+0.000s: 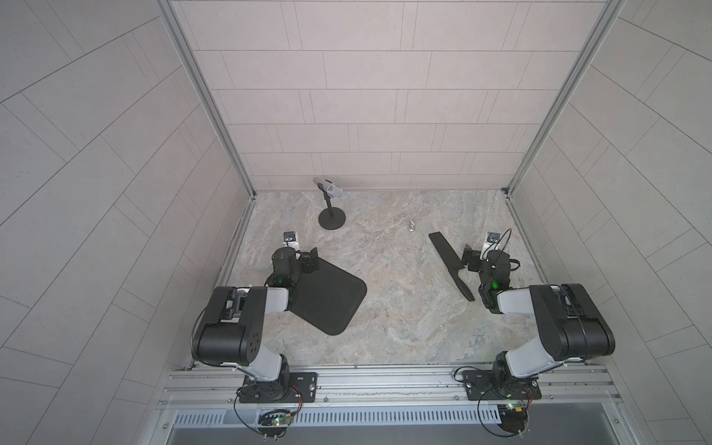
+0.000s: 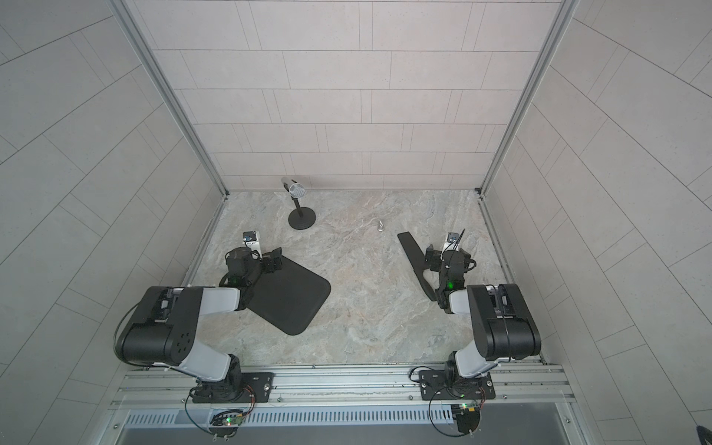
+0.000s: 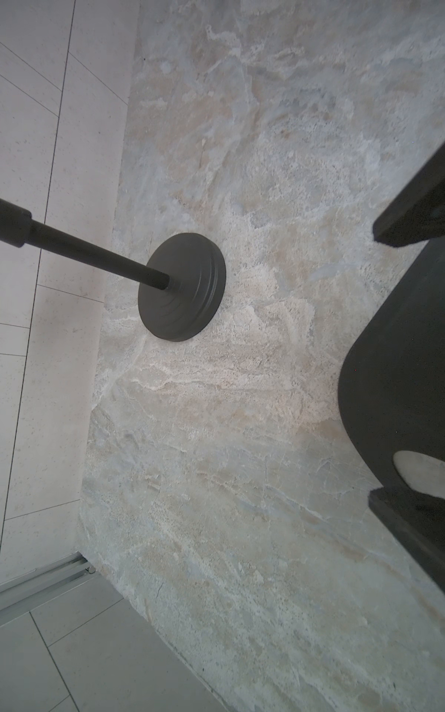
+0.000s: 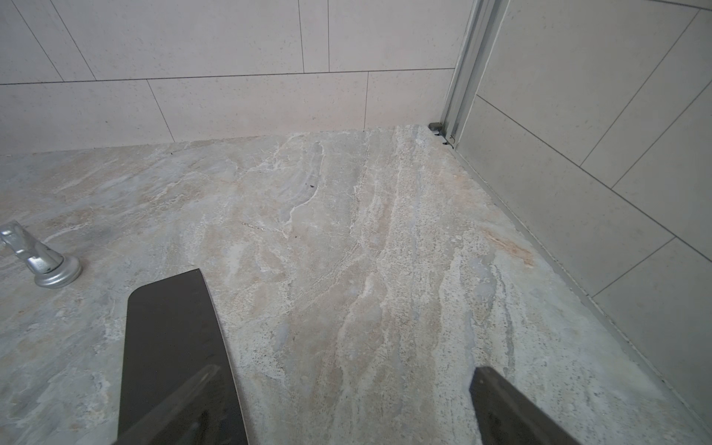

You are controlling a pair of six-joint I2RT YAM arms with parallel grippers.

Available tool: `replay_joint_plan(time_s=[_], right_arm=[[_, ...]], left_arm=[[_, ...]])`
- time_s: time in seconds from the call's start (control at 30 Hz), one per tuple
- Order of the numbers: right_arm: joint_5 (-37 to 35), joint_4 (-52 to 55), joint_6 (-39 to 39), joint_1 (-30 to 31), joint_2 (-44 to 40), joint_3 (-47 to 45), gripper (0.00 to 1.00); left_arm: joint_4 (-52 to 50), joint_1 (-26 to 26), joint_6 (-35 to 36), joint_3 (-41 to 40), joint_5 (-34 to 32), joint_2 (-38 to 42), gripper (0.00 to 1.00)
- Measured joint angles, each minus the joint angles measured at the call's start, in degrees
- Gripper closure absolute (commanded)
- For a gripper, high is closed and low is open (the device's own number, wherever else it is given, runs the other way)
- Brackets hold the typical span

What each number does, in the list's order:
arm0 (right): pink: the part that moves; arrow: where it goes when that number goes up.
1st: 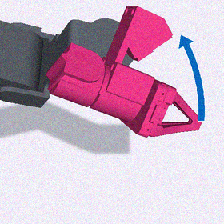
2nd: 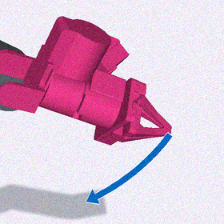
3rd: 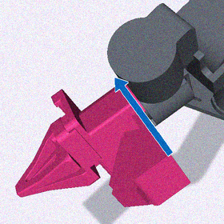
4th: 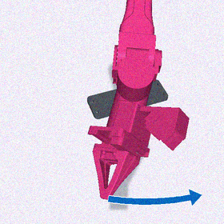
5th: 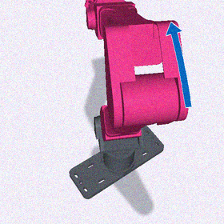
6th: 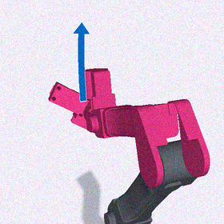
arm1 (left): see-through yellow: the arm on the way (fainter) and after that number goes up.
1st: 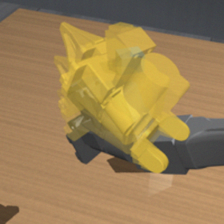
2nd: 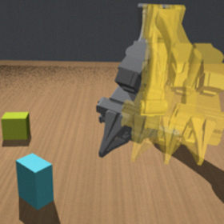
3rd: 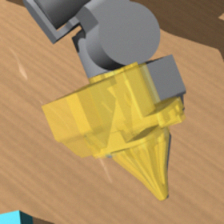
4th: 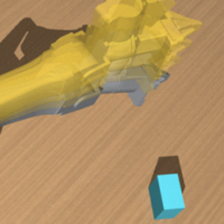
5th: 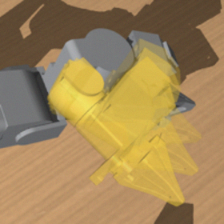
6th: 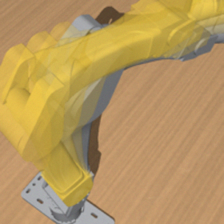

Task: Align the knife with the edge of the cutting board
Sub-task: Move the work surface to the center of the board.

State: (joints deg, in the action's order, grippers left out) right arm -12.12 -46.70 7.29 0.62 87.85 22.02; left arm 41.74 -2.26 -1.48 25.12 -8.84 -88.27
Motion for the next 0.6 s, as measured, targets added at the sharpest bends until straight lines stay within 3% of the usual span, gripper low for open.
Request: replay_joint_plan(time_s=[0.43,0.6], right_arm=[[0.0,0.0,0.0,0.0,0.0,0.0,0.0],[0.04,1.51,-0.09,0.0,-1.05,0.15,0.0]], left_arm=[[-0.11,0.0,-0.02,0.02,-0.17,0.02,0.0],[-6.36,-0.02,-0.2,3.26,-1.4,1.64,0.0]])
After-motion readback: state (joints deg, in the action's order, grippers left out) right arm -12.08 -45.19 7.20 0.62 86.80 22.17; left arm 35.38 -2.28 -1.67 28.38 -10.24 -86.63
